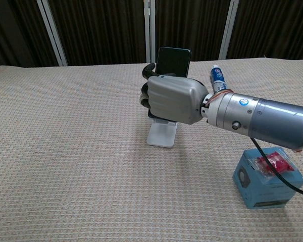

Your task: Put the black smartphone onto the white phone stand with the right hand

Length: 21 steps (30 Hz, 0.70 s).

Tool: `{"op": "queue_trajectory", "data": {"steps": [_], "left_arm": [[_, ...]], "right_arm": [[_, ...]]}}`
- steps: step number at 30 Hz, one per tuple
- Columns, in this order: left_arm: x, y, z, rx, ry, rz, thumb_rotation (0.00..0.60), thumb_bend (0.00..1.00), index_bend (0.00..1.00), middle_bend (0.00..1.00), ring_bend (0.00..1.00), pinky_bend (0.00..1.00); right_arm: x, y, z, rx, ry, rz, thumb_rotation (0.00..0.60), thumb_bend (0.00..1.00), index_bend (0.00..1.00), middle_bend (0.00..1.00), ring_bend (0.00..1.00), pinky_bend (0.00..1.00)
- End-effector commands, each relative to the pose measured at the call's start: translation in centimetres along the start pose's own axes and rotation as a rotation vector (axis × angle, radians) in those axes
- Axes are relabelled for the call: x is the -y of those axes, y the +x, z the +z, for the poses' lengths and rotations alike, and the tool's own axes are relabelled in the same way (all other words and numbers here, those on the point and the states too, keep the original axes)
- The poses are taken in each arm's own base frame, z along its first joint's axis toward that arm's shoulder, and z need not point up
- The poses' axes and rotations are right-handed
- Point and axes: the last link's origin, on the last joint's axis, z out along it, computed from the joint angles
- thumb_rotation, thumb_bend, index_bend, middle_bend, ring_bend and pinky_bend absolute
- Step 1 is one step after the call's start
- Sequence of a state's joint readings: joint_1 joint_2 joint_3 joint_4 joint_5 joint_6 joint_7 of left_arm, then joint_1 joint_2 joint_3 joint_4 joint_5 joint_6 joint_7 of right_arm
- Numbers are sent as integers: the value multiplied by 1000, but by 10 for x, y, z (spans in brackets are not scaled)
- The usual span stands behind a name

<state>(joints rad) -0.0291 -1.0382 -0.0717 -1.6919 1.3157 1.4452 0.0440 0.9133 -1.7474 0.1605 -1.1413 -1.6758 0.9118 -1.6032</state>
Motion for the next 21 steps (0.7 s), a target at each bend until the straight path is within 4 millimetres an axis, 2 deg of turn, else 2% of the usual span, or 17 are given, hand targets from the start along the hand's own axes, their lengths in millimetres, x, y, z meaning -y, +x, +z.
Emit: {"op": "queue_trajectory", "data": {"steps": [1,5,14,21], "left_arm": [[0,0,0,0,-1,0,600,0,0,0,0,0],[0,1,0,-2,-1,-2,600,0,0,0,0,0],[0,1,0,-4,-2,-2,600,0,0,0,0,0],[0,0,0,-1,-2,0,600,0,0,0,0,0]], "right_arm": [[0,1,1,13,-8,6,600,182,208,382,565,317],[1,4,1,15,-7,10,600,180,202,360,564,321],[1,8,2,10,-15,16,600,172,175,226,529,320],[0,9,2,11,-21,22,600,169,161,200,509,315]]}}
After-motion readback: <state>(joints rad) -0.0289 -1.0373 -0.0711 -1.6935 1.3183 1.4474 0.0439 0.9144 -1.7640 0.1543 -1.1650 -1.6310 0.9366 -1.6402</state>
